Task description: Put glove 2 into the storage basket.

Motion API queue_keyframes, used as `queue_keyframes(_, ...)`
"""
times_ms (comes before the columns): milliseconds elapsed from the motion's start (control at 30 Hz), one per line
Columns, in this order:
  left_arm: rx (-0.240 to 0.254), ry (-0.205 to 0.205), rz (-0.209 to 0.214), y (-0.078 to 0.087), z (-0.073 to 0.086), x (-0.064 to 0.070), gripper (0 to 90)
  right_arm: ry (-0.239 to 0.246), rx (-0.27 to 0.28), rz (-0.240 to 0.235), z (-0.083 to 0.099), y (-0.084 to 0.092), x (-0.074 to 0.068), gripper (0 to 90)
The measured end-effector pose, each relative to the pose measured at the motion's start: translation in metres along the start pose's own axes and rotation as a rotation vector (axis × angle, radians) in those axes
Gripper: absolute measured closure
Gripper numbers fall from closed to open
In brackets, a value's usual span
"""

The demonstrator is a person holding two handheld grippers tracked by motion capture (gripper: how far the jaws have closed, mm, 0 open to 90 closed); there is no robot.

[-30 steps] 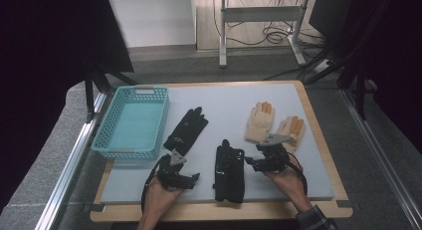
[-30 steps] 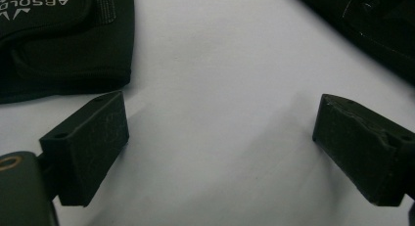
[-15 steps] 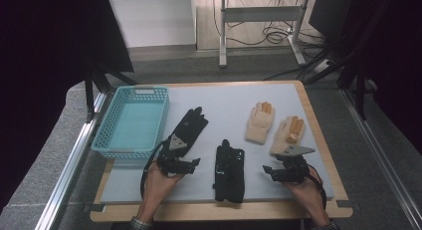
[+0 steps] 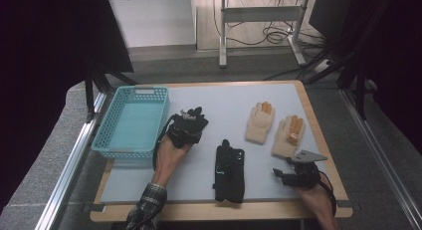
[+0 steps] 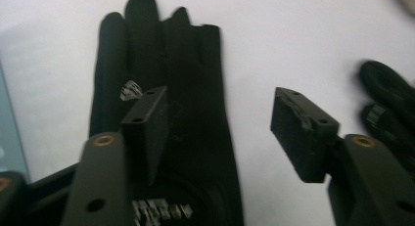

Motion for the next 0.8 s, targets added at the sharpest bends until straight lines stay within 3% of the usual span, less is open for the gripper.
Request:
queue_keyframes(200, -0.048, 0.061, -0.073, -0.018, -0.002, -0.021, 49.2, -0.002, 0.008, -0.008, 0.001, 0.001, 0.001, 29.5)
queue_keyframes(300, -0.074, 0.071, -0.102, -0.023, 0.003, -0.026, 49.2, 0.002, 0.009, -0.010, 0.001, 0.002, 0.002, 29.5)
queue_keyframes(500, -0.091, 0.132, -0.093, -0.028, 0.012, -0.031, 45.4, -0.006, 0.012, 0.002, 0.003, 0.006, 0.008, 29.0)
queue_keyframes(667, -0.070, 0.175, -0.041, -0.025, 0.016, -0.030, 61.6, -0.001, 0.007, 0.013, 0.003, 0.005, 0.007, 28.0)
queue_keyframes(800, -0.062, 0.161, -0.051, -0.022, 0.016, -0.033, 82.2, -0.005, 0.005, 0.029, 0.003, 0.005, 0.005, 27.6)
Point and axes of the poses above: each handheld gripper's, and its own axes: y roughly backward along the jaws, z roughly out of its underside, x roughly to its right, the point moved 6 cm from there along -y, roughly forward along the jaws, and after that the axes turned 15 degrees about x, right-handed, at the moved point
